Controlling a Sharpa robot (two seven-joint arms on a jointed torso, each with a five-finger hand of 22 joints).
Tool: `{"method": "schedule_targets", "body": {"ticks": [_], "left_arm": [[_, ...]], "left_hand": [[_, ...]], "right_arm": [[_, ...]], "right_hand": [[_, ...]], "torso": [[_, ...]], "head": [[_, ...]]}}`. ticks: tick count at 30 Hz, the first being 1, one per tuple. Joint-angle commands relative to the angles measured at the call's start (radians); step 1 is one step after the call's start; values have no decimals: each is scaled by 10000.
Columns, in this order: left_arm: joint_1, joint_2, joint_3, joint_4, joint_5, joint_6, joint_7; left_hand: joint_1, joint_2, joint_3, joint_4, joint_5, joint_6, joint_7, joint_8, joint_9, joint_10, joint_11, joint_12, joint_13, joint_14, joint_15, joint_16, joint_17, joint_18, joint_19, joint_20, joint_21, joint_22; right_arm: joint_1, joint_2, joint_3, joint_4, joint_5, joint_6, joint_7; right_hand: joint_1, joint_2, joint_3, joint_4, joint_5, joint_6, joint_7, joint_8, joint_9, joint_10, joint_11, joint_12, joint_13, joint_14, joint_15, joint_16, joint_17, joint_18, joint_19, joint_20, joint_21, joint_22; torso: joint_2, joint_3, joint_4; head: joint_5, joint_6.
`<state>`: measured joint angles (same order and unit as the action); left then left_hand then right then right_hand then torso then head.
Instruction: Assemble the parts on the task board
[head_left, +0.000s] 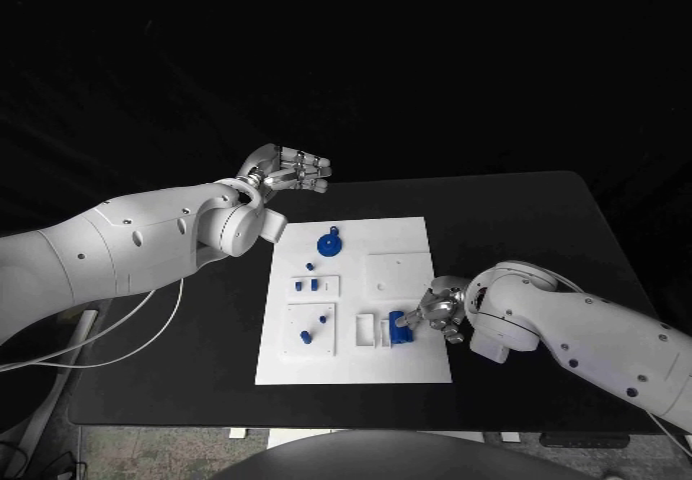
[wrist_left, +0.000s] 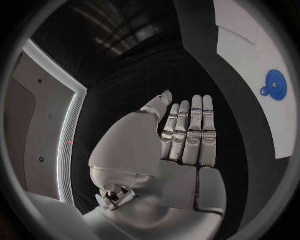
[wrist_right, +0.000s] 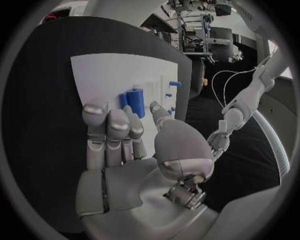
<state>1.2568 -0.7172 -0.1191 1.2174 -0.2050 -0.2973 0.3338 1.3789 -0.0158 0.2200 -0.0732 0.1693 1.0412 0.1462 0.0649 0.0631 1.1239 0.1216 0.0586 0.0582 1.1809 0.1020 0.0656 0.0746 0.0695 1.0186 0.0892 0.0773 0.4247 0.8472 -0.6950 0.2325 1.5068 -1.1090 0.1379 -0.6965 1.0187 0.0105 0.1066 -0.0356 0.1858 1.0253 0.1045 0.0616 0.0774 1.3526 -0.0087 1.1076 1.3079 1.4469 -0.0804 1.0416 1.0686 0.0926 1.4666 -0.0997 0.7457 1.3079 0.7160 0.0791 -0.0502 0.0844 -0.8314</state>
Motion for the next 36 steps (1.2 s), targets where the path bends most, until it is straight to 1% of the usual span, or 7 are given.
{"method": "schedule_targets", "body": {"ticks": [1,5,15,22,29,33,36], "left_arm": [[5,20,7,23,49,62,80],[6,23,7,6,49,56,69],[6,40,7,-31,48,60,28],[7,46,8,-61,43,68,-3],[10,43,8,-86,35,76,-44],[10,43,8,-92,34,78,-71],[11,42,8,-94,33,79,-94]], "left_hand": [[15,-82,1,52,-60,-53,-23,-19,-8,20,38,12,-5,38,46,-12,12,-12,65,-14,-17,-13],[15,-82,1,52,-60,-53,-23,-19,-8,20,38,12,-5,38,46,-12,12,-12,65,-14,-17,-13],[16,-82,-9,62,-62,-55,-23,-20,-8,5,43,12,-5,34,49,-12,12,-12,69,-12,-16,-63],[23,-78,-13,65,-65,-40,-27,-17,-7,-2,43,13,-5,29,50,-13,12,-12,75,-11,-12,-95],[26,-80,-23,72,-65,-39,-26,-18,-7,-17,50,12,-5,25,53,-12,12,-12,79,-9,-8,-131],[20,-78,-30,83,-64,-45,-23,-20,-8,-26,52,14,-5,23,54,-12,12,-12,80,-7,-8,-148],[20,-78,-30,83,-64,-45,-23,-20,-8,-26,52,14,-5,23,54,-12,12,-12,80,-7,-8,-148]], "right_arm": [[-2,41,-24,-43,-155,209,-228],[-2,101,-50,-78,-145,225,-226],[-3,233,-110,-162,-126,161,-208],[-3,263,-123,-135,-264,82,-195],[-3,254,-126,-184,-391,43,-209],[-3,245,-126,-220,-344,-18,-207],[-2,243,-126,-244,-233,-79,-202]], "right_hand": [[6,26,-47,32,-5,34,-58,25,13,50,43,37,16,17,74,54,20,25,497,55,-56,168],[18,30,-56,15,-1,78,-68,26,15,50,36,28,10,15,70,46,21,24,497,51,-76,183],[71,52,-44,-65,32,137,-81,21,11,56,25,14,-3,17,66,28,19,10,502,47,-92,223],[87,71,-39,-110,51,168,-89,22,9,72,18,26,0,26,67,39,34,3,509,46,-94,248],[45,73,-53,-110,44,179,-91,19,5,67,18,12,-9,24,63,21,26,0,511,42,-117,269],[-88,36,-121,-4,-96,143,-85,19,1,49,24,-11,-20,18,58,2,16,5,508,37,-140,275],[-181,-177,-107,257,-378,101,-81,22,14,41,32,-17,-24,20,62,-7,25,8,512,41,-170,304]], "torso": [[1,-2,-5],[1,6,-15],[15,6,-10],[18,10,-10],[12,4,-17],[14,8,-21],[16,9,-16]], "head": [[5,-42],[46,-64],[98,-88],[124,-103],[139,-92],[143,-80],[140,-75]]}}
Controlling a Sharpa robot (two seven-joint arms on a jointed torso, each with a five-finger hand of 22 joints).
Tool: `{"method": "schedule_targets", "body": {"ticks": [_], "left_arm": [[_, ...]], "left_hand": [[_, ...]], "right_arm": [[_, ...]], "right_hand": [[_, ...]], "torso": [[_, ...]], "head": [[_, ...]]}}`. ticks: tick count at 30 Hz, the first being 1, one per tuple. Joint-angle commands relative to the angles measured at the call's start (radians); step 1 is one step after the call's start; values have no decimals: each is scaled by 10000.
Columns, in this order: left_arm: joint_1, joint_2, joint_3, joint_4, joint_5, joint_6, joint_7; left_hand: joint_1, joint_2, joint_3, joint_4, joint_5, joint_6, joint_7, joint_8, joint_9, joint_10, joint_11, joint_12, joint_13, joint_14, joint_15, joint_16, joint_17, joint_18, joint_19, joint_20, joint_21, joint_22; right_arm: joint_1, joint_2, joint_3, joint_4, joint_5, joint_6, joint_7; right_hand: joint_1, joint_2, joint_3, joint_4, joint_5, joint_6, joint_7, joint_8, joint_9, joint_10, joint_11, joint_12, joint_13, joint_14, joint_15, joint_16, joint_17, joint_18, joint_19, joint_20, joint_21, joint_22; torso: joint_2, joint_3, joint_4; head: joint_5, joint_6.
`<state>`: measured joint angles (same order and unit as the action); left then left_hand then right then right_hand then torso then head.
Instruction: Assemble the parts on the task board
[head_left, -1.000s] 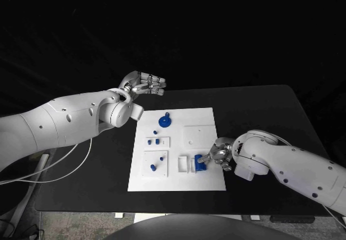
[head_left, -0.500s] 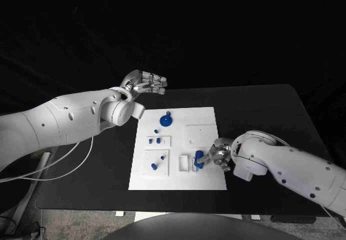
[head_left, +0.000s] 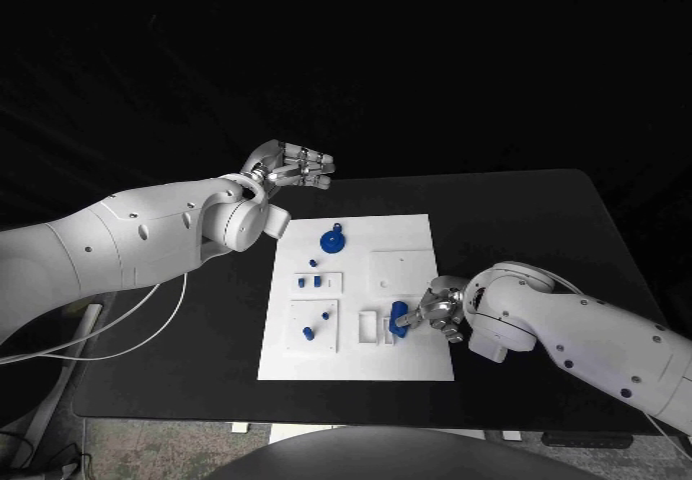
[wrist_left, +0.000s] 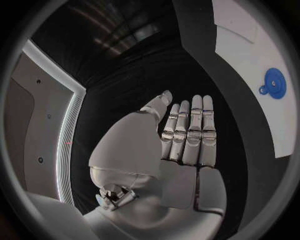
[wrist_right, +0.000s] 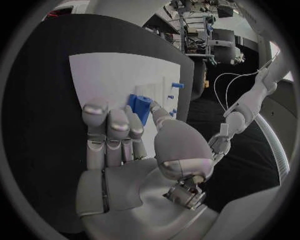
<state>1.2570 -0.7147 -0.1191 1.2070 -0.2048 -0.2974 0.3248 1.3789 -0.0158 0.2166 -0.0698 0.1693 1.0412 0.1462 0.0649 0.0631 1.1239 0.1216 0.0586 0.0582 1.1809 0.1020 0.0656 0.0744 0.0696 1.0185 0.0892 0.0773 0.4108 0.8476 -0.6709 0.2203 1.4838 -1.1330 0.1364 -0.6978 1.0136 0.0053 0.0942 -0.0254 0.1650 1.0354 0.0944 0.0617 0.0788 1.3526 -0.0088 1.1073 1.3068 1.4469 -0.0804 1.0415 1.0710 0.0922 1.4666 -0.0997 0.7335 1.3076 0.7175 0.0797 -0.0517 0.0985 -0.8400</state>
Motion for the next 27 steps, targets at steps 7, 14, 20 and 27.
{"method": "schedule_targets", "body": {"ticks": [7,14,20,27], "left_arm": [[9,20,8,6,29,81,-40],[12,41,8,-9,27,86,-65],[15,55,8,-21,26,90,-85],[26,61,7,-20,24,109,-130]], "left_hand": [[10,-87,-18,70,-74,-63,-21,-19,-8,-52,61,13,-5,13,61,-13,15,-14,81,0,-14,-48],[10,-87,-18,70,-74,-63,-21,-19,-8,-52,61,13,-5,13,61,-13,15,-14,81,0,-14,-48],[10,-87,-18,70,-74,-63,-21,-19,-8,-52,61,13,-5,13,61,-13,15,-14,81,0,-14,-48],[27,-87,-37,97,-76,-71,-18,-18,-7,-63,65,14,-4,10,62,-11,19,-11,98,3,-13,-124]], "right_arm": [[33,74,-3,-99,323,59,-192],[85,212,-4,-236,422,204,-198],[97,314,-4,-334,306,332,-209],[120,430,-18,-545,144,545,-237]], "right_hand": [[-353,-655,461,1080,-861,-39,28,21,30,32,44,-5,-13,19,69,6,51,14,523,49,-68,409],[-534,-760,422,1337,-1135,-71,34,22,24,13,46,-22,-20,22,72,6,65,12,521,49,-83,426],[-590,-268,-804,1245,-1160,-65,27,25,-18,15,36,-43,-4,27,55,-19,121,-17,525,19,-120,460],[-536,-44,-782,1051,-1147,-26,19,21,8,3,33,-77,-19,33,59,-51,129,-12,527,28,-144,481]], "torso": [[5,1,5],[9,-3,4],[8,-1,7],[21,-9,20]], "head": [[-18,19],[-13,17],[4,14],[50,6]]}}
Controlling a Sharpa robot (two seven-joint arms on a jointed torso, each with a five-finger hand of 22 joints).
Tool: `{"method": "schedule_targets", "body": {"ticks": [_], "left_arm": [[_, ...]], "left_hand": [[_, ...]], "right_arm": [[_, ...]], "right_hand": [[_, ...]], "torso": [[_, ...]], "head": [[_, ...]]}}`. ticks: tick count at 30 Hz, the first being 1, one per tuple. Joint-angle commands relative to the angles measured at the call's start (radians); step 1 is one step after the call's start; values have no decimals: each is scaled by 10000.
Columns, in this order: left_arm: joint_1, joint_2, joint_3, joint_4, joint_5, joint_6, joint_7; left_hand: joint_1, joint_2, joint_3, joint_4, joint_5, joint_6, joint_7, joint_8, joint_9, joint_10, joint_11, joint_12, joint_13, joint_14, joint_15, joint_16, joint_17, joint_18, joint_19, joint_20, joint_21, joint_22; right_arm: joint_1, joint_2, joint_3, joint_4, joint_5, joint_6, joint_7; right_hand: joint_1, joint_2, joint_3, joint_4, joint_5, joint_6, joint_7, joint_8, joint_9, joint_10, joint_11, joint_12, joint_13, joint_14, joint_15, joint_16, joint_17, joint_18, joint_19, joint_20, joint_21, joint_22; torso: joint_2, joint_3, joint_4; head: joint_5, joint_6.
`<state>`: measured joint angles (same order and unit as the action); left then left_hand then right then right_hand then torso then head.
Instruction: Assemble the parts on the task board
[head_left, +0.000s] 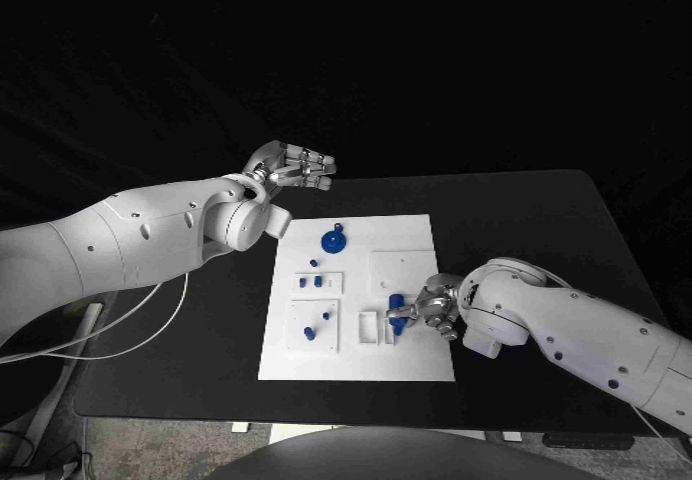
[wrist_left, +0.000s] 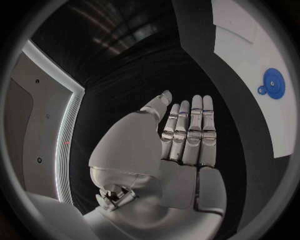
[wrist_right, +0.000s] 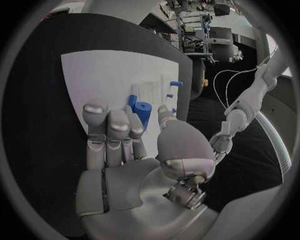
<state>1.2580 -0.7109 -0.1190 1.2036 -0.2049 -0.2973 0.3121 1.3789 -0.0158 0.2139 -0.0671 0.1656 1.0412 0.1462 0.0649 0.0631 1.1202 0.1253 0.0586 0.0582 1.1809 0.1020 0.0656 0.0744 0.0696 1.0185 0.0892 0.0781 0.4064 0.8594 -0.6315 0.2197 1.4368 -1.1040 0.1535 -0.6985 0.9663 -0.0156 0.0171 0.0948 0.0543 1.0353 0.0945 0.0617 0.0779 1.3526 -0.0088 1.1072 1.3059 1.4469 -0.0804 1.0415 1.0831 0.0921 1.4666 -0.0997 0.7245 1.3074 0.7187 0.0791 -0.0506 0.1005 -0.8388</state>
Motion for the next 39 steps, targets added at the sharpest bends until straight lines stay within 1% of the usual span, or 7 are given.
{"method": "schedule_targets", "body": {"ticks": [1,15,19,20,23,27,39], "left_arm": [[18,23,7,13,24,113,-15],[34,12,5,18,2,195,-154],[37,2,5,21,-5,199,-177],[38,-3,5,21,-9,198,-185],[40,-10,4,18,-14,205,-205],[41,-12,4,15,-20,227,-228],[52,25,4,0,-38,255,-267]], "left_hand": [[27,-87,-10,71,-39,-71,-19,-18,-7,-27,29,14,-4,10,62,-12,19,-11,98,3,-21,-80],[17,-98,-30,98,-39,-95,-11,-24,-10,-41,34,14,-5,-1,67,-12,20,-13,100,10,-24,-122],[25,-100,-44,134,-39,-113,-8,-19,-8,-51,38,15,-4,-5,70,-11,23,-12,114,14,-23,-189],[25,-100,-44,134,-39,-113,-8,-19,-8,-51,38,15,-4,-5,70,-11,23,-12,114,14,-23,-189],[25,-100,-44,134,-39,-113,-8,-19,-8,-51,38,15,-4,-5,70,-11,23,-12,114,14,-23,-189],[25,-100,-44,134,-39,-113,-8,-19,-8,-51,38,15,-4,-5,70,-11,23,-12,114,14,-23,-189],[63,-108,-49,147,-35,-131,-4,-21,-9,-58,39,15,-4,1,67,-11,26,-11,129,11,-18,-259]], "right_arm": [[5,53,-15,-119,-163,374,-230],[129,291,-28,-637,-323,283,-222],[144,272,-29,-617,-356,169,-211],[147,264,-29,-597,-371,116,-208],[155,265,-29,-579,-431,62,-203],[170,286,-29,-581,-578,49,-188],[235,488,-28,-706,-809,196,-177]], "right_hand": [[-73,192,-11,-185,-39,-21,17,23,22,-2,34,-90,-18,34,60,-60,4,-8,526,30,-70,482],[-99,344,-34,-371,-31,81,-8,24,56,18,19,-76,-28,39,60,-69,15,-22,530,32,-58,512],[-159,168,-29,-305,-30,70,-7,24,54,18,20,-70,-26,39,54,-68,19,-19,531,26,-67,514],[-218,-46,24,-135,-43,49,-4,27,46,10,18,-84,-33,34,46,-76,20,-17,534,16,-68,518],[-233,-219,19,42,-32,40,0,24,46,13,24,-77,-29,41,52,-72,28,-17,534,22,-75,517],[-105,-265,-5,149,-25,44,0,26,56,17,25,-62,-24,42,55,-71,33,-10,536,28,-68,525],[223,-390,594,-233,14,156,-27,26,105,28,10,-35,-25,47,54,-50,39,-19,533,31,-44,547]], "torso": [[6,2,6],[7,11,-4],[5,17,-3],[4,19,-4],[1,25,-17],[9,22,-12],[9,19,-19]], "head": [[32,-8],[72,-11],[79,-18],[81,-15],[98,-24],[106,-18],[86,-32]]}}
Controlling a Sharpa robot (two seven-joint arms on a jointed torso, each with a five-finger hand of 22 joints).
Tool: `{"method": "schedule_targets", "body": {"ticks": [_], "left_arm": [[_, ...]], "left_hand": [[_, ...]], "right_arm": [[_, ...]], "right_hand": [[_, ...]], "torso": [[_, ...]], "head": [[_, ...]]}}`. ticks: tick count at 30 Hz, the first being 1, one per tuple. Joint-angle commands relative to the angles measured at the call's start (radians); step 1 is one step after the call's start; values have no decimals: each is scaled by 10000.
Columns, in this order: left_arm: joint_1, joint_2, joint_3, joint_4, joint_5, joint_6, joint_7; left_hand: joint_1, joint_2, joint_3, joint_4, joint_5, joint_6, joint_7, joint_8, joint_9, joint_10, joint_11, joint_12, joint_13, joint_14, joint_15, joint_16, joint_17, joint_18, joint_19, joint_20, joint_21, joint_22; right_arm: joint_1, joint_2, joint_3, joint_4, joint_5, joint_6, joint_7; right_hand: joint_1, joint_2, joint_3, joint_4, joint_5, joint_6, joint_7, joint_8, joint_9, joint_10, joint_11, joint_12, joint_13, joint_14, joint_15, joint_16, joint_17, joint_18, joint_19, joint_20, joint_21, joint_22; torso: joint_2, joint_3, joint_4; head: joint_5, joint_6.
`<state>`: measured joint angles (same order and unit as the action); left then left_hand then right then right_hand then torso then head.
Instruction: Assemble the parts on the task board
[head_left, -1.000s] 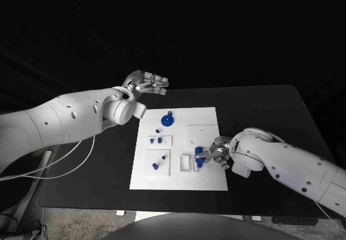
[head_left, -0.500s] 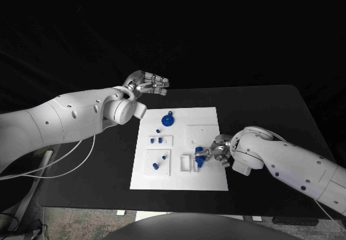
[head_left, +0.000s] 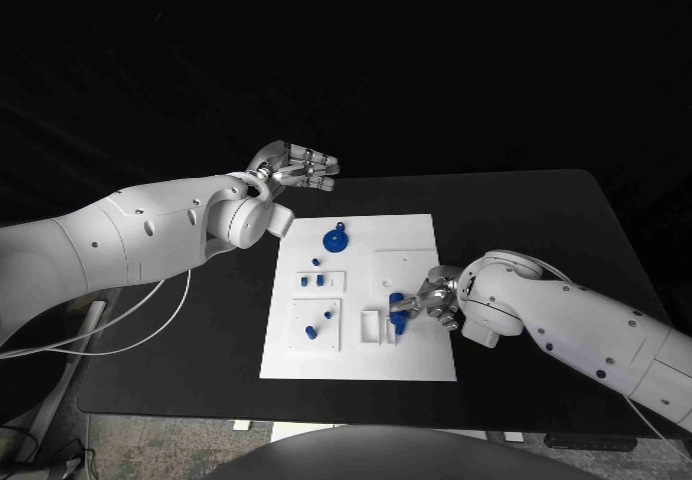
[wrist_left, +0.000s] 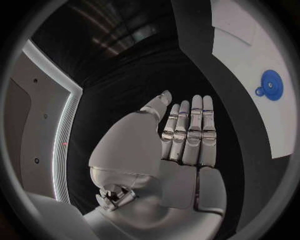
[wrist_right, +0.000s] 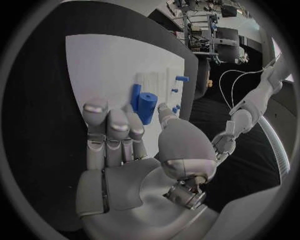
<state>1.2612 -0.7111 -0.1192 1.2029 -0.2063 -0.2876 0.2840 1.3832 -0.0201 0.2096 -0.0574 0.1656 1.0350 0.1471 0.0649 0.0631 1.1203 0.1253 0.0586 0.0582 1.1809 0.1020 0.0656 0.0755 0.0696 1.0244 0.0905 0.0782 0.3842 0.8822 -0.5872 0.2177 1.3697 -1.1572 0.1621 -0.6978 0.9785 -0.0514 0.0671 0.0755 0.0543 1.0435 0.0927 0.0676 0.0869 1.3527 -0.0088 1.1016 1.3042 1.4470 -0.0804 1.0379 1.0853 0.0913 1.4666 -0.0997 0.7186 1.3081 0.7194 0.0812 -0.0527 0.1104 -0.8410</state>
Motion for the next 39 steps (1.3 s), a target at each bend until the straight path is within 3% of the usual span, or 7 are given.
{"method": "schedule_targets", "body": {"ticks": [1,12,19,23,27,33,39], "left_arm": [[22,30,6,6,-27,159,10],[31,67,5,-18,-72,198,-68],[45,75,4,-22,-88,203,-107],[50,84,4,-25,-103,216,-134],[53,88,3,-24,-121,232,-177],[56,85,3,-22,-136,216,-223],[57,85,3,-17,-145,156,-203]], "left_hand": [[20,-65,-6,49,-35,-70,-13,-21,-9,-59,39,15,-4,1,67,-11,15,-11,69,-3,-18,-37],[43,-63,3,43,-27,-66,-13,-20,-9,-61,39,14,-4,-1,67,-12,14,-11,74,-6,-9,-63],[43,-63,3,43,-27,-66,-13,-20,-9,-61,39,14,-4,-1,67,-12,14,-11,74,-6,-9,-63],[43,-63,3,43,-27,-66,-13,-20,-9,-61,39,14,-4,-1,67,-12,14,-11,74,-6,-9,-63],[52,-75,11,41,-18,-86,-6,-23,-10,-60,40,13,-5,4,65,-11,13,-12,74,-10,5,-95],[52,-75,11,41,-18,-86,-6,-23,-10,-60,40,13,-5,4,65,-11,13,-12,74,-10,5,-95],[70,-65,24,37,-18,-89,-6,-18,-8,-52,37,16,-4,12,60,-9,13,-11,80,-14,16,-107]], "right_arm": [[11,59,-9,-42,-290,104,-182],[70,327,-9,-283,-555,100,-152],[79,435,-10,-411,-857,234,-113],[85,486,-11,-428,-1160,273,-72],[92,505,-13,-420,-1551,210,10],[95,503,-13,-385,-1910,-51,167],[95,517,-13,-349,-2065,-125,279]], "right_hand": [[134,-21,116,-72,15,88,-13,-31,19,27,9,18,-10,44,54,-19,13,-12,534,32,10,539],[95,37,361,-307,46,378,-100,-36,72,17,-50,-63,-77,38,18,-72,-32,-40,533,4,-15,531],[130,-180,536,-186,81,399,-108,-36,54,9,-59,-75,-92,41,7,-93,-31,-61,535,-15,-43,525],[275,-238,578,-291,894,382,-101,-37,41,-11,-56,-91,-98,38,5,-112,-33,-59,532,-17,-67,523],[300,-274,557,-347,1053,343,-87,-39,25,-19,-47,-91,-97,38,8,-116,-30,-58,530,-16,-76,523],[421,-660,720,169,870,144,-27,-31,-26,-58,-1,-94,-115,38,36,-125,-11,-30,530,12,-112,531],[535,-771,729,334,738,97,-13,-36,-33,-65,5,-85,-126,36,42,-120,3,-28,533,18,-95,545]], "torso": [[-1,-3,5],[3,-3,14],[4,2,11],[0,6,9],[-1,6,7],[-1,6,3],[1,9,6]], "head": [[-20,-16],[-26,-19],[-19,-50],[-17,-58],[-15,-60],[3,-51],[9,-61]]}}
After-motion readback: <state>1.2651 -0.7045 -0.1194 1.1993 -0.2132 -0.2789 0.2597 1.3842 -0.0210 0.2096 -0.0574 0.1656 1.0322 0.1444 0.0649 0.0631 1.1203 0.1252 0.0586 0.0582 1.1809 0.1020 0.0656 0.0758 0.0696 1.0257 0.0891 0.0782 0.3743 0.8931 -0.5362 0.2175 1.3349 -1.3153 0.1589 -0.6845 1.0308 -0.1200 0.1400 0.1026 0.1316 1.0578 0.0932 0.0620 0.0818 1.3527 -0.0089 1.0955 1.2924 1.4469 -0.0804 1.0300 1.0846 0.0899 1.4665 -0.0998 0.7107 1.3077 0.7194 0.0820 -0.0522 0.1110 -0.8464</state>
